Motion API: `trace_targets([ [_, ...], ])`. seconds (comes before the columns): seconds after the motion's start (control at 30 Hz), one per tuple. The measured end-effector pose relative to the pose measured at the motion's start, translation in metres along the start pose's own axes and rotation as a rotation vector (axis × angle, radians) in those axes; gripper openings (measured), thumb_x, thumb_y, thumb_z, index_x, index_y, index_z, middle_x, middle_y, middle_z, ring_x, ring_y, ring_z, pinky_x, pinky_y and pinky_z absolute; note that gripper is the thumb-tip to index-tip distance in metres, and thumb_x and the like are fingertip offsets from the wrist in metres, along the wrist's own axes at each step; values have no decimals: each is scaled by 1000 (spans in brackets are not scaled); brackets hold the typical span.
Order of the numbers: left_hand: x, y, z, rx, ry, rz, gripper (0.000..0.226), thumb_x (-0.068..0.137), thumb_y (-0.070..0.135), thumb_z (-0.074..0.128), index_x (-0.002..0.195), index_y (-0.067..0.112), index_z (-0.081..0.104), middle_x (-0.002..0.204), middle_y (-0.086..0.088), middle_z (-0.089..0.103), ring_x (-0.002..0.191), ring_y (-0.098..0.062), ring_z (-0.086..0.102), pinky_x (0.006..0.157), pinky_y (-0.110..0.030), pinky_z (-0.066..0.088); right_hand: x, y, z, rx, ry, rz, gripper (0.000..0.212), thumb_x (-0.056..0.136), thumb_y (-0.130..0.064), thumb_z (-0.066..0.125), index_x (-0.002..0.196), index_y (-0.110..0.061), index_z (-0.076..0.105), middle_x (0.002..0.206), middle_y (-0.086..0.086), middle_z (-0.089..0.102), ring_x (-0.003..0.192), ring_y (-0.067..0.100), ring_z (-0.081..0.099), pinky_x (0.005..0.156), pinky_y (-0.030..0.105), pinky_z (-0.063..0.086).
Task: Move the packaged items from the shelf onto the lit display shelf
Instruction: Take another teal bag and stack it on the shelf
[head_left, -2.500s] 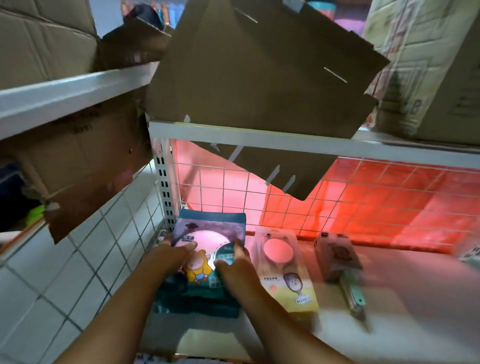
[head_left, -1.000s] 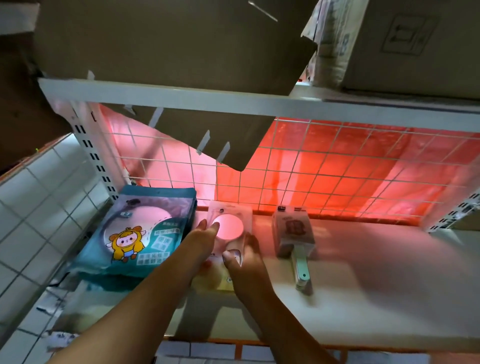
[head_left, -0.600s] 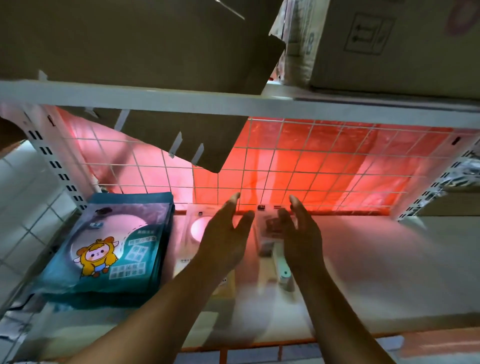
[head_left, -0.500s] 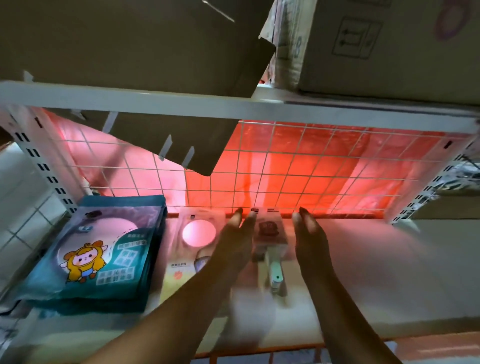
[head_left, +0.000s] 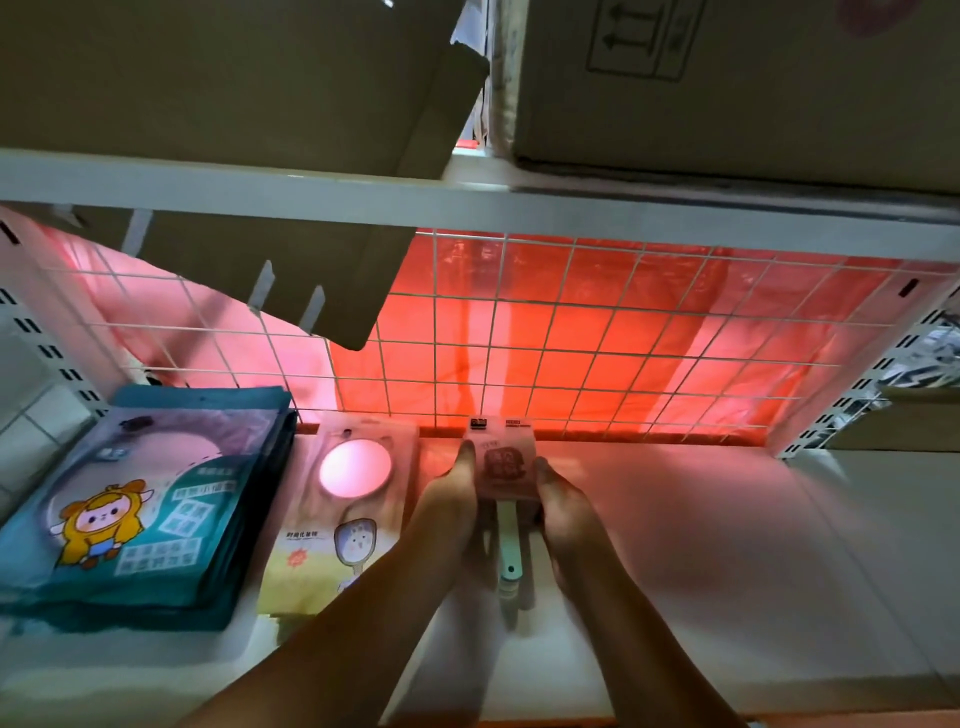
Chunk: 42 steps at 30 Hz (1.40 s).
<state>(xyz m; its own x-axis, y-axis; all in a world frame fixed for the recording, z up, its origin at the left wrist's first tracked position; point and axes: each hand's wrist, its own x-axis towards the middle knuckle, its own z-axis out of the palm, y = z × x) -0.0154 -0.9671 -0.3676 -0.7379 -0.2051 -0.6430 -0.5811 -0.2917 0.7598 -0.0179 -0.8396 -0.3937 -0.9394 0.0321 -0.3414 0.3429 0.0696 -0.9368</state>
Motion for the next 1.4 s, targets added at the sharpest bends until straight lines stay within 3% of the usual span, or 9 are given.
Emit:
trace_targets([
  [0.37,9,-2,3,110,37,-10,64,100,64,43,100,7,73,99,-13,75,102,-30,68,106,-43,47,0,-5,2,-24,3,25,46,97,-60,45,103,-23,73,95,1,77,98,23,70,95,44,53],
  [0.53,19,-3,6,124,42,10,64,97,68,45,90,12,73,94,-12,74,103,-32,68,107,-44,47,-1,-7,5,-11,-17,10,73,70,-83,46,106,-25,72,102,3,76,103,26,69,100,49,51],
  [0.73,29,1,3,111,11,8,54,102,60,43,85,14,64,90,-9,69,106,-30,64,110,-42,43,5,-7,8,-2,6,-15,41,100,-51,48,110,-20,72,104,4,76,104,23,68,102,42,49],
  [0.93,29,6,5,13,-28,28,51,107,46,43,122,1,63,112,-15,69,116,-31,61,114,-42,39,8,-11,11,41,-6,-24,34,104,-37,48,114,-16,73,103,3,77,102,19,70,89,26,52],
  [1.0,26,6,5,24,-27,43,47,107,46,44,117,6,66,120,-16,68,116,-31,62,111,-41,43,4,-12,11,34,-15,-38,34,104,-36,47,115,-15,72,104,3,76,100,18,70,83,22,51],
  [1.1,19,4,5,-18,-23,39,55,101,57,48,111,8,68,113,-13,72,109,-31,65,108,-42,45,1,-15,13,9,2,-22,38,101,-46,50,112,-17,73,103,4,77,100,22,70,95,34,52],
  [1.23,22,-19,-1,162,74,171,58,94,68,46,107,17,71,92,-8,77,92,-26,72,94,-42,55,-1,-5,3,-69,106,-9,89,74,-87,50,126,-16,63,118,7,71,110,26,65,102,47,49],
  [1.33,-7,-43,-18,460,159,562,21,106,34,45,103,19,60,86,-3,68,82,-21,68,72,-23,54,-33,9,-8,-101,151,-69,36,102,-50,43,109,-23,66,99,1,71,92,13,66,81,30,53],
  [1.4,-38,-49,-20,434,50,481,38,110,37,33,84,23,57,77,4,59,77,-16,60,62,-17,43,-56,20,-11,-79,2,-126,37,107,-41,36,106,-23,68,90,1,74,80,6,68,66,18,51],
])
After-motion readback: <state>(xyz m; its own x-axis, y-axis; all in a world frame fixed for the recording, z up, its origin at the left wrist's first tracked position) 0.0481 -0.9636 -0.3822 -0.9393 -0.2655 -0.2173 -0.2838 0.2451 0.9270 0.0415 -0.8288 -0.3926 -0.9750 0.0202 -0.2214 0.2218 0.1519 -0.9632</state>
